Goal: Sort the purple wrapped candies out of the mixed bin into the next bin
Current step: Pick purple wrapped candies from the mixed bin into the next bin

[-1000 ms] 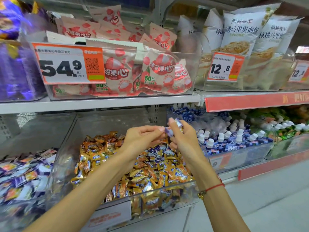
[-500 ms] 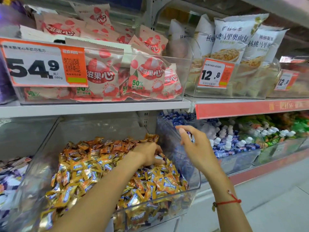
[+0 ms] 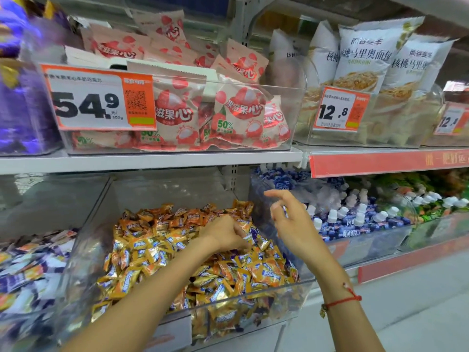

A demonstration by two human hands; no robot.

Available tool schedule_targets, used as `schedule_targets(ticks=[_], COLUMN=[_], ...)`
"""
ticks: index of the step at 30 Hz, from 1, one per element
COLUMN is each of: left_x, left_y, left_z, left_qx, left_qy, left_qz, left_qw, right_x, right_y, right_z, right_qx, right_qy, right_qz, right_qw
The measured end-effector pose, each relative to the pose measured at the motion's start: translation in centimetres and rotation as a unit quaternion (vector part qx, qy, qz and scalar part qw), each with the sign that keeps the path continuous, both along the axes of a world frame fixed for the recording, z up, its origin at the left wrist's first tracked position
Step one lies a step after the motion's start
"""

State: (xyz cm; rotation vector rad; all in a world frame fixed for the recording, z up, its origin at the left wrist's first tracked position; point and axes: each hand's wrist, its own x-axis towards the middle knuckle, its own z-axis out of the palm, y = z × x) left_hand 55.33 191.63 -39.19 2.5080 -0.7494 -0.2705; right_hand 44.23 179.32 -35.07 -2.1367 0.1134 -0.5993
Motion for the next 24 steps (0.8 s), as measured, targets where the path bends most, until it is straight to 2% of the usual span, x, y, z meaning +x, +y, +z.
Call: schedule_targets(ticks=[3, 6, 8, 11, 14, 17, 19, 21, 24], left_x=[-0.7, -1.9, -2.6, -3.6, -3.6, -3.1, -2.3, -1.4, -0.1], left_y=[0.7, 2.9, 4.8, 6.5, 7.0, 7.3, 7.5, 7.5, 6.7], left_z=[1.4, 4.1, 4.9, 5.2, 4.9, 4.6, 4.0, 3.3, 2.5], left_qx=[-0.172, -0.323, -0.340, -0.351, -0.365, -0.312, -0.255, -0.193, -0.079], left_qy=[0.054, 0.154, 0.175, 0.206, 0.219, 0.161, 0.110, 0.066, -0.050], left_qz=[0.060, 0.063, 0.030, 0.001, 0.009, 0.021, 0.031, 0.020, -0.016], left_qw=[0.982, 0.932, 0.923, 0.914, 0.905, 0.936, 0.960, 0.979, 0.996], right_x=[0.1, 0.5, 0.8, 1.4, 1.6, 1.2, 0.8, 0.5, 0.3], right_y=[0.6, 1.3, 2.1, 3.6, 4.6, 4.1, 2.9, 1.8, 1.2], right_z=[0.3, 0.3, 0.2, 0.0, -0.1, 0.5, 0.9, 0.9, 0.5], right_qx=[0.004, 0.067, 0.114, 0.114, 0.122, 0.129, 0.143, 0.139, 0.088], right_qy=[-0.013, -0.016, -0.001, -0.023, -0.058, -0.112, -0.103, -0.066, -0.054], right_qz=[-0.016, -0.014, 0.015, 0.050, 0.040, -0.032, -0.070, -0.080, -0.052], right_qw=[1.000, 0.998, 0.993, 0.992, 0.990, 0.985, 0.982, 0.985, 0.993])
